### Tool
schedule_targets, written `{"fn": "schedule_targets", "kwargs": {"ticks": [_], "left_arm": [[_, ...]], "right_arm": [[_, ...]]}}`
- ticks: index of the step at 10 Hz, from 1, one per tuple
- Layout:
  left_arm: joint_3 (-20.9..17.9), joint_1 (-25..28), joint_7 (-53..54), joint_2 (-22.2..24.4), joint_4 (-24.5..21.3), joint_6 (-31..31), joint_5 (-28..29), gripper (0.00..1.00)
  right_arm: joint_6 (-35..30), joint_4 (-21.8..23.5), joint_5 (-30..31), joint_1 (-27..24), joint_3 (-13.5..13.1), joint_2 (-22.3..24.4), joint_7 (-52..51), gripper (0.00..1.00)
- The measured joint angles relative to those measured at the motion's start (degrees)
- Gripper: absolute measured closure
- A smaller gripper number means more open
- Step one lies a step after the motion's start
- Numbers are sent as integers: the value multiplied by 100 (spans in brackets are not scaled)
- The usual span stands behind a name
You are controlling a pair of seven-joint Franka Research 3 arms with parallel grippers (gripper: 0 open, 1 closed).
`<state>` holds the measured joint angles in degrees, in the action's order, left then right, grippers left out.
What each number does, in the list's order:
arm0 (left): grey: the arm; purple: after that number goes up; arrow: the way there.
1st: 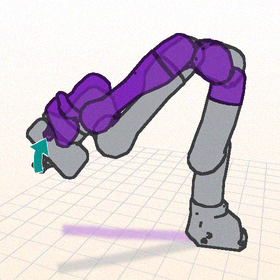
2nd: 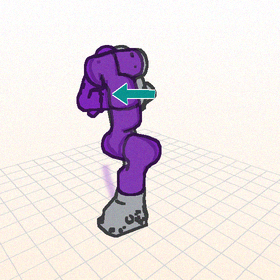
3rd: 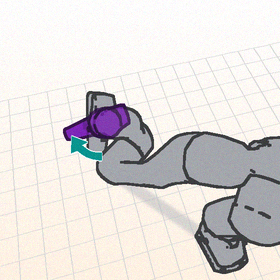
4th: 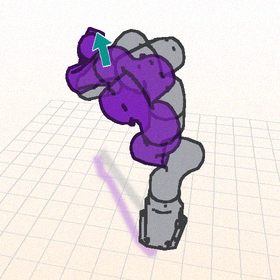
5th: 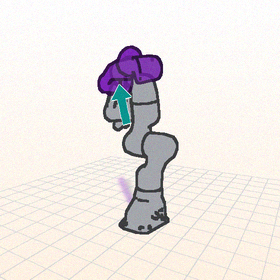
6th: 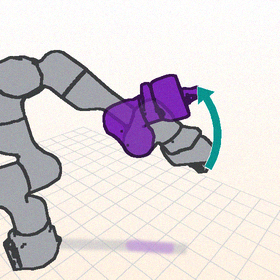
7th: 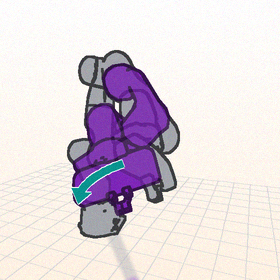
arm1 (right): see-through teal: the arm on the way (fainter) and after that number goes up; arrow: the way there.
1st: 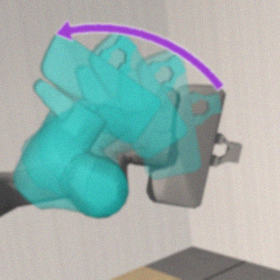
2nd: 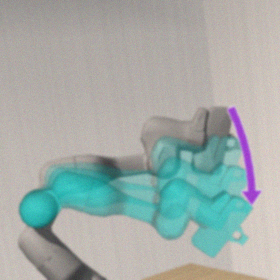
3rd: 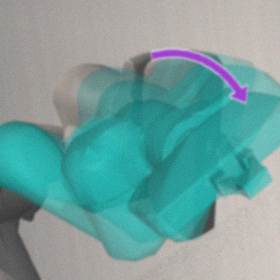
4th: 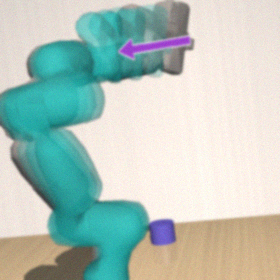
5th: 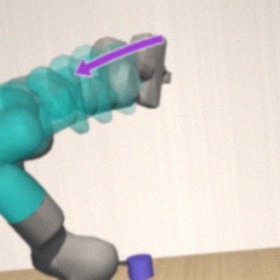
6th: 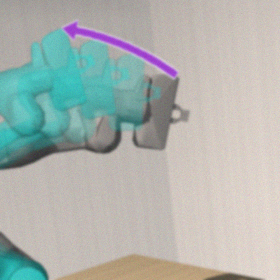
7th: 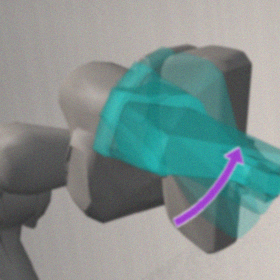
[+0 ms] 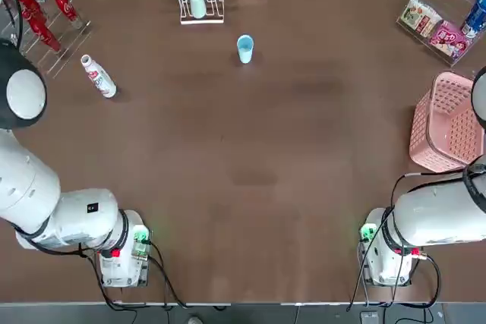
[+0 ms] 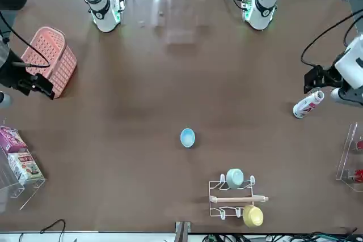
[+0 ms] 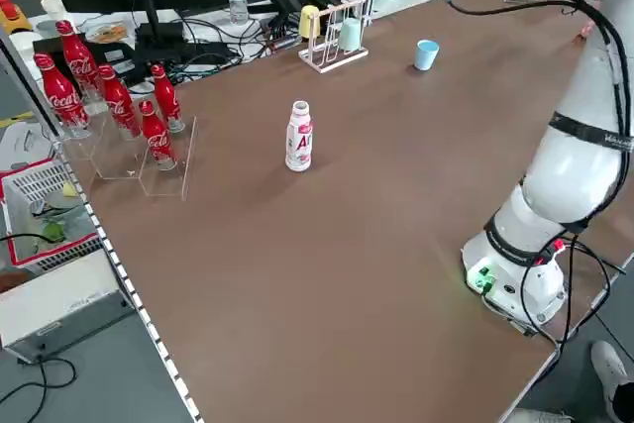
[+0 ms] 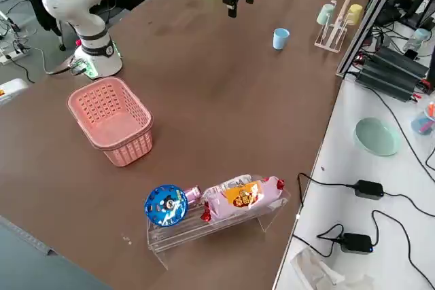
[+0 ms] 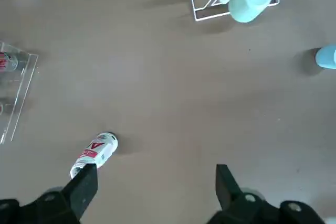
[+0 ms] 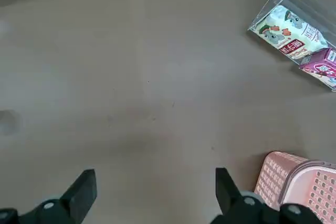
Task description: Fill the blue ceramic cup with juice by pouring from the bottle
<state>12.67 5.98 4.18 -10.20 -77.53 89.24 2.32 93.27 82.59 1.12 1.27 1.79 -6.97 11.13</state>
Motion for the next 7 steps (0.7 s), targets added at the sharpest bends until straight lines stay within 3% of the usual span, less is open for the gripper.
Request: {"fn": "schedule_targets", "kwargs": {"ticks": [2, 3, 7], "left_arm": [[-624, -381, -48, -4, -12, 0, -215, 0], [-748, -455, -122, -4, -14, 0, -239, 0], [-851, -620, -215, 3, -14, 0, -250, 0]], "right_arm": [[0, 0, 0, 0, 0, 0, 1, 0], [0, 0, 0, 1, 0, 0, 2, 0], [1, 0, 0, 1, 1, 0, 5, 0]]}}
